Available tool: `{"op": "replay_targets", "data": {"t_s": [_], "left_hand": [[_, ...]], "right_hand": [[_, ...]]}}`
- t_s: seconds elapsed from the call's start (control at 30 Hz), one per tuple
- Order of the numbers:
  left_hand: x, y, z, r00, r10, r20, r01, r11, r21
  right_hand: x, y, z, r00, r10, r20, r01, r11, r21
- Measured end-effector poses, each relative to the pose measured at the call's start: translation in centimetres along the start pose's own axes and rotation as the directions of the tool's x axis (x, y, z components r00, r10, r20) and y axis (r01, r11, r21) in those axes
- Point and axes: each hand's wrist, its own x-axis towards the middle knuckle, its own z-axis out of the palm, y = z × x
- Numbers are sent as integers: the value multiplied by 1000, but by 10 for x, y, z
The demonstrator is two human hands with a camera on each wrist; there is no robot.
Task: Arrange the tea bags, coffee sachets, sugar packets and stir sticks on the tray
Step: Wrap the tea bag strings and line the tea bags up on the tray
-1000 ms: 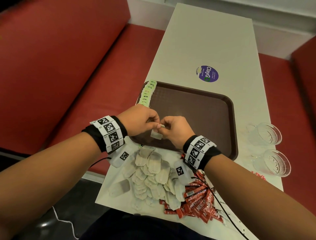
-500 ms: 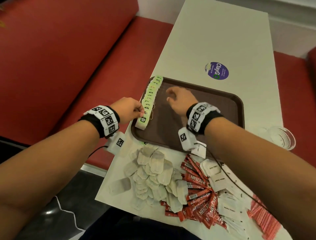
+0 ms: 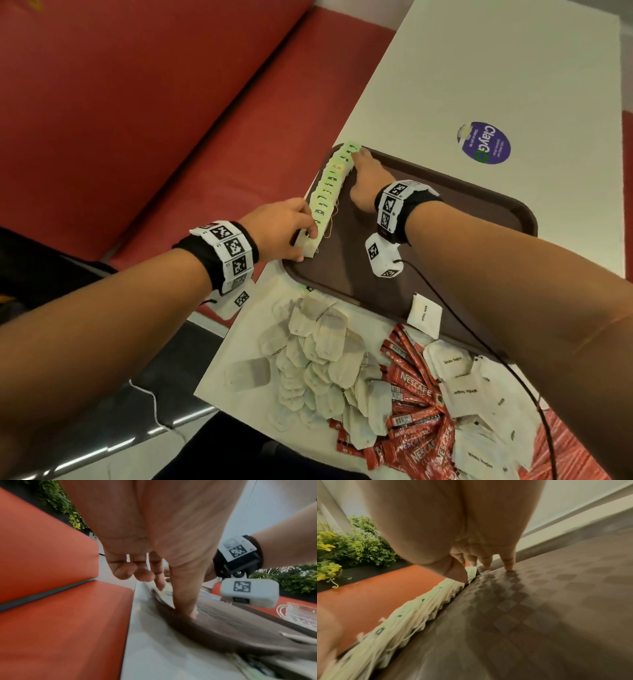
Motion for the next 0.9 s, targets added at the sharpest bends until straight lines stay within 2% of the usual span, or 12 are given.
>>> {"op": "replay_targets", "data": {"t_s": [0.1, 0.23, 0.33, 0.7, 0.9], "left_hand": [[-1, 2, 3, 999, -25, -20, 25, 1000, 15], [-2, 6, 4, 999, -30, -35, 31, 999, 30], [-2, 6, 4, 998, -41, -48, 43, 998, 47], [5, 6, 1, 997, -60, -57, 61, 998, 24], [12, 10, -5, 996, -70, -48, 73, 995, 72]], "right_hand": [[9, -4, 2, 1000, 4, 0, -4, 999, -33], [13, -8, 8, 996, 15, 91, -5, 994, -113], [15, -10, 13, 994, -10, 108, 27, 988, -149], [13, -1, 8, 994, -50, 100, 61, 991, -116], [15, -1, 8, 992, -66, 105, 79, 989, -122]]}}
